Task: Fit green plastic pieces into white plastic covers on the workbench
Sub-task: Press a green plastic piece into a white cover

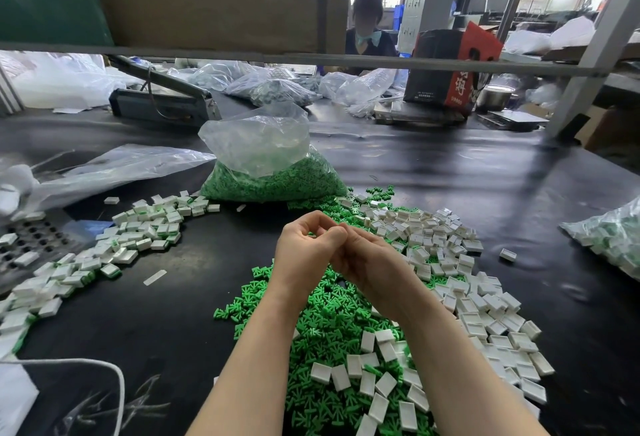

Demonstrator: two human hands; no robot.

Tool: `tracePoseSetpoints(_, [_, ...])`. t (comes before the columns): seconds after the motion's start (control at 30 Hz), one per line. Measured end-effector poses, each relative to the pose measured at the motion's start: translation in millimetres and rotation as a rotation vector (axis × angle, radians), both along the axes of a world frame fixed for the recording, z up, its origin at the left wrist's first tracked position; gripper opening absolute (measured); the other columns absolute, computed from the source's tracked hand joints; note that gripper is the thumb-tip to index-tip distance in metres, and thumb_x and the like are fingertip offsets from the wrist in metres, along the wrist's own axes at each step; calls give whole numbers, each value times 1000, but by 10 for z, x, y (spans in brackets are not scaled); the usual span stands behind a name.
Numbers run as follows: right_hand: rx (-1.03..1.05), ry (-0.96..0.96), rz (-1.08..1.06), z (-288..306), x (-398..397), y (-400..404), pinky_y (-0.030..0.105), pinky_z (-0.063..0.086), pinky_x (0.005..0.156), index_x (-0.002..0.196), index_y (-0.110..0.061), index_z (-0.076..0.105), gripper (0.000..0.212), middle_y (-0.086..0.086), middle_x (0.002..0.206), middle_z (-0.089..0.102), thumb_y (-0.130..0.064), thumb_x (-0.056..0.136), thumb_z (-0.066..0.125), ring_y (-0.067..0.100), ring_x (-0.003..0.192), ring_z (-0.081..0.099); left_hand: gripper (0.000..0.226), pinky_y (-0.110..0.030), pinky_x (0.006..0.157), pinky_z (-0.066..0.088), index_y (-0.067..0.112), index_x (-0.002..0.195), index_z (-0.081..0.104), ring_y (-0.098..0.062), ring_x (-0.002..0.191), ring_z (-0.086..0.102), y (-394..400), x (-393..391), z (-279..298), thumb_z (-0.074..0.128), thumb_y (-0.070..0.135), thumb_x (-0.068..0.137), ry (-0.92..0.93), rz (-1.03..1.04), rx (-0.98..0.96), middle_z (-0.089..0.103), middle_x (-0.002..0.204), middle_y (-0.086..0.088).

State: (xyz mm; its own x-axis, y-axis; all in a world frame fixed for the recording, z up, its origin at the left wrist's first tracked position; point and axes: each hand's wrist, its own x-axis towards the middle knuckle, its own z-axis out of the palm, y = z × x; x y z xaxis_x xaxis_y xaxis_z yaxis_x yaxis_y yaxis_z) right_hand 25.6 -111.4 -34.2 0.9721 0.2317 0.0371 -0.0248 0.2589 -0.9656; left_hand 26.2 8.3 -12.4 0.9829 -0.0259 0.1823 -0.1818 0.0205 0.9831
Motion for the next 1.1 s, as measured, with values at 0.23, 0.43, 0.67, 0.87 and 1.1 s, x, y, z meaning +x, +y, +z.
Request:
tracePoseSetpoints(0.23, [8, 23, 14, -27, 17, -9, 31, 32, 69, 109, 2, 61, 51, 15, 108, 51, -42, 85, 61, 26, 89, 41, 22, -34, 58, 39, 1, 71, 57, -25, 59, 44, 2, -6, 11, 61, 22, 65, 2, 1, 7, 48, 61, -18])
tracePoseSetpoints(0.43, [9, 22, 14, -41, 21, -4, 29, 31, 66, 107, 4, 61, 53, 14, 95, 53, -44, 85, 63, 22, 77, 44, 16, -43, 59, 41, 8, 66, 60, -29, 60, 42, 12, 9, 3, 62, 23, 64, 22, -10, -8, 47, 61, -19])
tracePoseSetpoints(0.67, [15, 25, 20, -57, 30, 2, 27, 30, 64, 106, -3, 68, 42, 7, 87, 57, -39, 87, 60, 11, 70, 45, 23, -41, 58, 38, 14, 62, 62, -28, 59, 41, -2, -11, 30, 63, 35, 52, 21, -9, -13, 46, 60, -18])
tracePoseSetpoints(0.87, [6, 21, 30, -55, 26, -2, 27, 31, 67, 102, -7, 71, 37, 10, 95, 55, -39, 86, 61, 13, 76, 45, 22, -42, 58, 41, 13, 63, 64, -28, 58, 44, 10, 0, 12, 63, 33, 54, 21, -16, -2, 48, 60, -18])
tracePoseSetpoints(1.1, [-31, 2, 40, -25, -6, 4, 24, 27, 51, 114, 6, 59, 50, -5, 63, 51, -39, 94, 56, 6, 57, 40, 22, -44, 53, 49, 13, 63, 64, -28, 53, 50, 21, 12, -1, 65, 33, 54, 20, -39, -16, 51, 57, -16])
